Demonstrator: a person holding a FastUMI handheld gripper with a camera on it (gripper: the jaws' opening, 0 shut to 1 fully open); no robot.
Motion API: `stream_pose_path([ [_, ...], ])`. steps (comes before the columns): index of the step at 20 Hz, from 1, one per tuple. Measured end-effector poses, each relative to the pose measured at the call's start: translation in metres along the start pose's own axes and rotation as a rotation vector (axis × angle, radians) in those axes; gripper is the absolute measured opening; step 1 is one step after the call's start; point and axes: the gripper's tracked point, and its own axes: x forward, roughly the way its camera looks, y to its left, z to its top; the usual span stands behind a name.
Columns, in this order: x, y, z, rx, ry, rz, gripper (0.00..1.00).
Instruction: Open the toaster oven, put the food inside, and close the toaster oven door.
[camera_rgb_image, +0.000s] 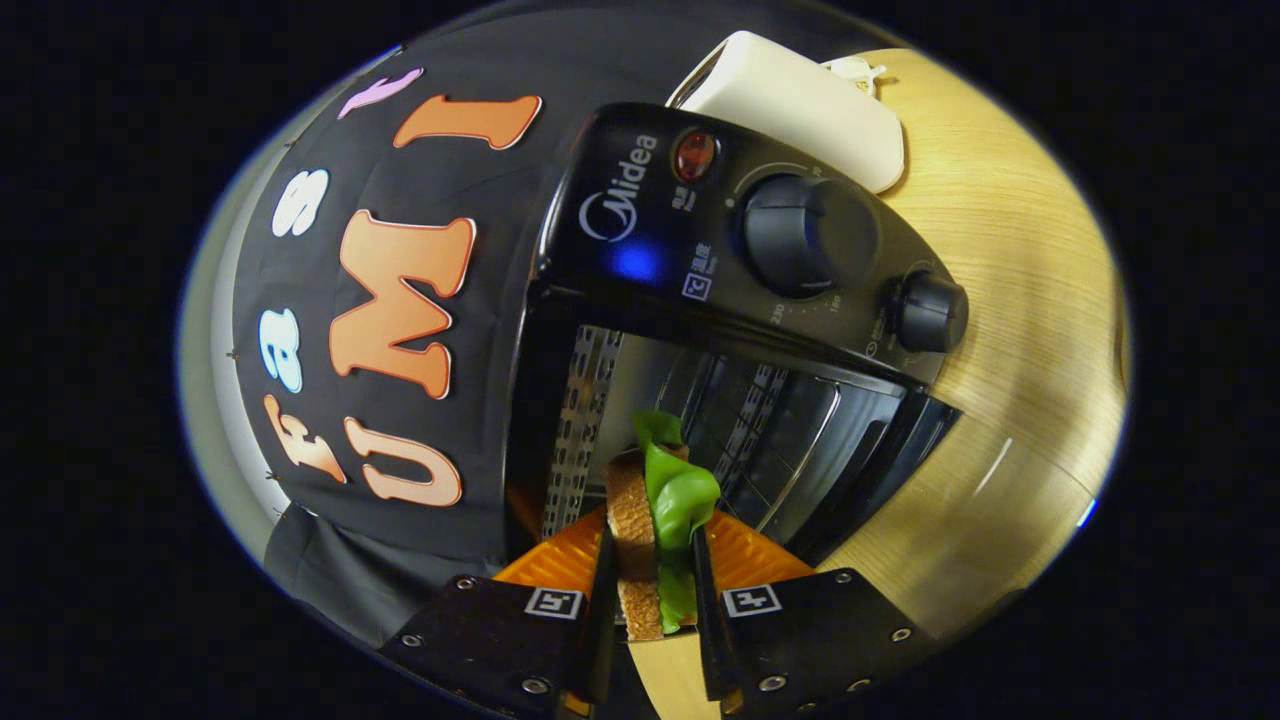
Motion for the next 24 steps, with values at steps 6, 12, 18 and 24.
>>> stream_pose_path([
  [6,-0.007,-0.013,0.007,-0.198,-0.029,-0.109,0.65],
  [12,-0.071,-0.022,0.013,-0.304,0.115,-0.137,0.91],
  [18,-0.131,-0.04,0.018,-0.558,0.196,-0.178,0.96],
  [24,-0.187,-0.101,-0.022,-0.815,0.468,-0.342,0.96],
])
